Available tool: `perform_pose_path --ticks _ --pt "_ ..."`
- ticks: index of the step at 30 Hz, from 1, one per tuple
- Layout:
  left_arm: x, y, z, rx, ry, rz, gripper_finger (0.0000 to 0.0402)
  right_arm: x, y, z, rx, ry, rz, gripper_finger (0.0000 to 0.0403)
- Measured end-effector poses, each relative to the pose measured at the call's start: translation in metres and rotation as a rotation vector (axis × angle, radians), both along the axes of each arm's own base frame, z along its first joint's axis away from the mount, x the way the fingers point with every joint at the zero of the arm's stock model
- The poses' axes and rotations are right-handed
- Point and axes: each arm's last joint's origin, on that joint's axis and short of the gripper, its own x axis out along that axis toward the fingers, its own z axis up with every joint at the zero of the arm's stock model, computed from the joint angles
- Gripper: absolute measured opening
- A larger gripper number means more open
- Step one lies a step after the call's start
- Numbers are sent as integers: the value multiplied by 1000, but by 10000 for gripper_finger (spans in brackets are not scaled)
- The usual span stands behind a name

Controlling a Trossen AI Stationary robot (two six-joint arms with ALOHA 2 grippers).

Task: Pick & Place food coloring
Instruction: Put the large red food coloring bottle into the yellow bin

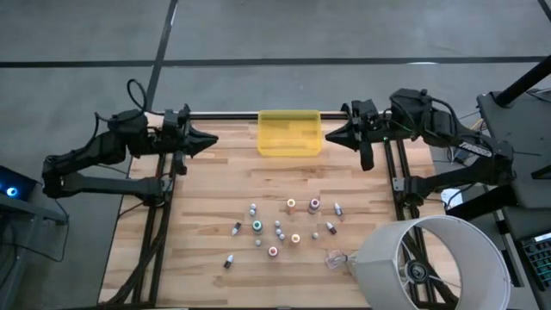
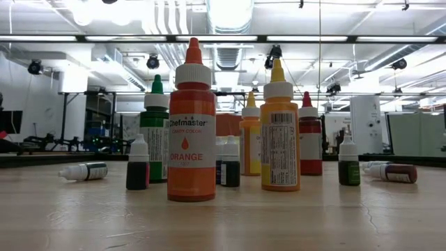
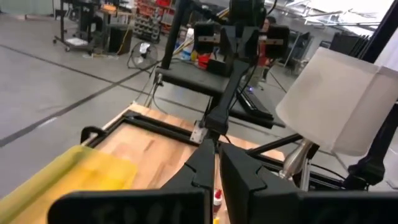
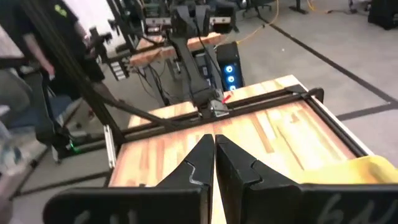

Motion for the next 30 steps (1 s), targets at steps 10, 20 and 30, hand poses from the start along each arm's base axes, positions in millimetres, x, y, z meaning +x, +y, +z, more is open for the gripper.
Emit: perform_pose_path --ticks 10,20,30 --pt "3 2 -5 -2 38 38 0 6 9 6 -161 14 90 9" --pt "9 3 -7 -6 55 41 0 11 14 5 -253 16 145 9" --pt "15 5 -10 -9 84 51 0 13 14 -5 -295 98 177 9"
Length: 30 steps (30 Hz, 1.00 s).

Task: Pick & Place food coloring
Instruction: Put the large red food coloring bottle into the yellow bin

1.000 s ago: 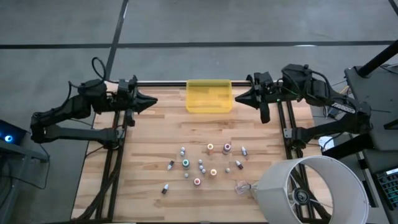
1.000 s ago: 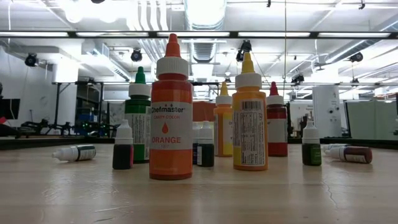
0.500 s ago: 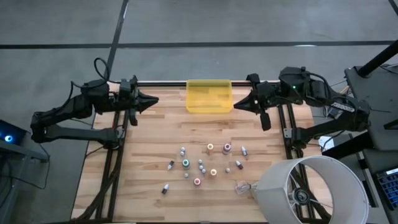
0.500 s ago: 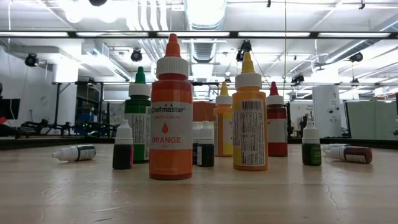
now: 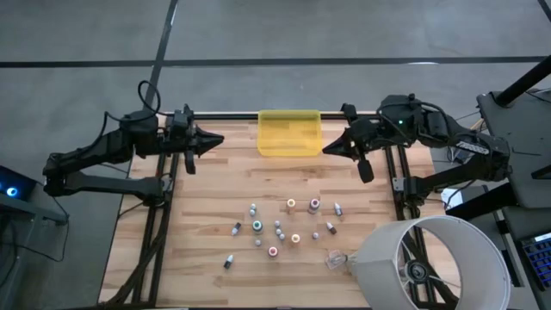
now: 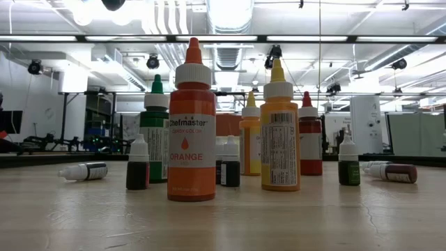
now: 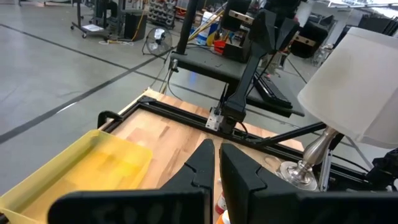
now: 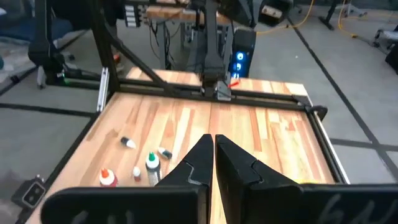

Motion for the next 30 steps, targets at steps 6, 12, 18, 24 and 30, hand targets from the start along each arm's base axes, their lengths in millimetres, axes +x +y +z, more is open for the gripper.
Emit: perform_pose_path --ticks 6,12,18,24,30 --pt "1 0 0 -2 3 0 0 2 0 -6 5 53 0 24" --pt "1 0 0 -3 3 0 0 4 -1 -9 22 75 -8 90" --pt "1 0 0 -3 3 0 0 7 -1 -11 21 85 -9 164" --pt "1 0 -1 -5 5 0 0 5 -1 -14 21 118 -7 205" --pt "1 0 -2 -9 20 1 0 2 0 -23 -9 219 15 210"
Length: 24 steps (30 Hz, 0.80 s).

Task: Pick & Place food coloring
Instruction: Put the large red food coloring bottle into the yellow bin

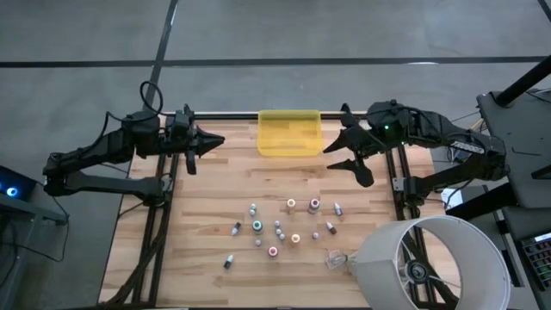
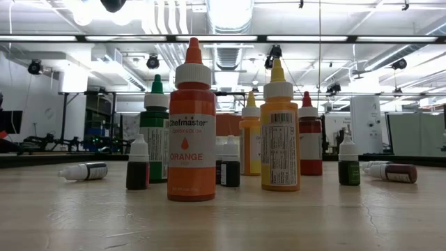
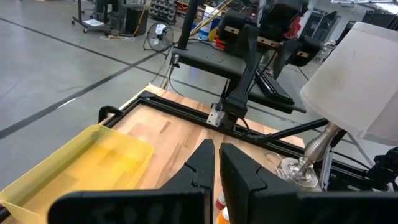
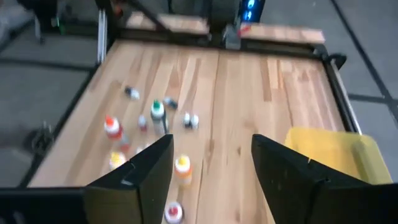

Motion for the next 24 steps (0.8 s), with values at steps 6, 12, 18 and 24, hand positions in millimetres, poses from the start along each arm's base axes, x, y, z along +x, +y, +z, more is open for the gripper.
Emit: perform_pose_path --ticks 6,12,18,24 --pt "0 0 0 0 0 0 0 5 -1 -17 -25 146 34 210" --pt "0 0 0 0 0 0 0 24 -2 -35 -45 245 70 210" --pt "0 0 0 4 2 0 0 40 -1 -54 -72 353 133 210" --pt "0 0 0 5 5 3 0 55 2 -75 -91 458 194 210"
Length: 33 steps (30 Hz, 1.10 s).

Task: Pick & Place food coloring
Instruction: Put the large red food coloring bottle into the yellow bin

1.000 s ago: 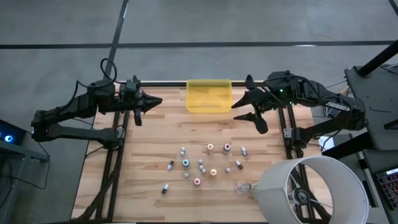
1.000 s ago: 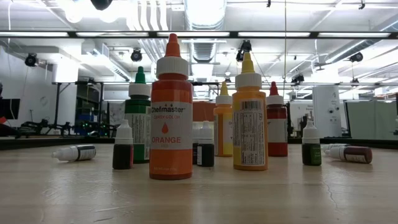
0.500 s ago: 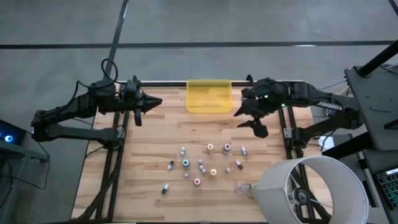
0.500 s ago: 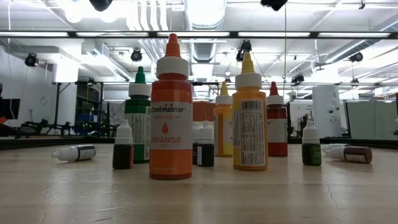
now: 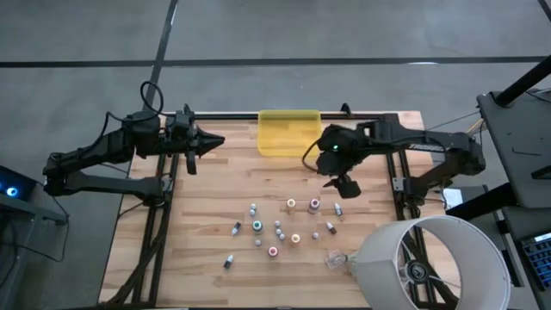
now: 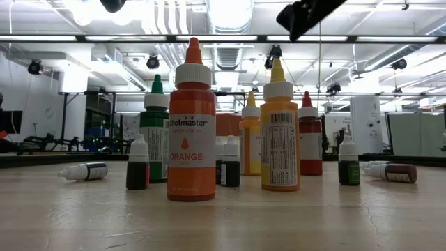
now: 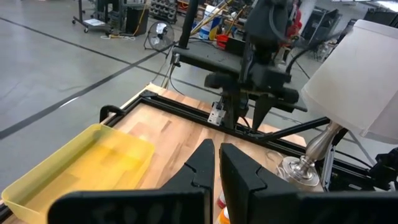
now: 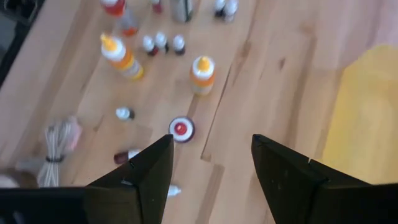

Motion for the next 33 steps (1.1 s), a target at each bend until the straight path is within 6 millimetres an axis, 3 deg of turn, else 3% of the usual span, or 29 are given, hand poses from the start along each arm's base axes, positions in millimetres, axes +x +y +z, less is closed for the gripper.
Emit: perform_pose_path --ticks 18,33 --pt "0 0 0 1 3 0 0 38 17 -52 -26 192 156 210" --pt "0 0 0 -1 2 3 0 53 37 -78 -33 278 214 210"
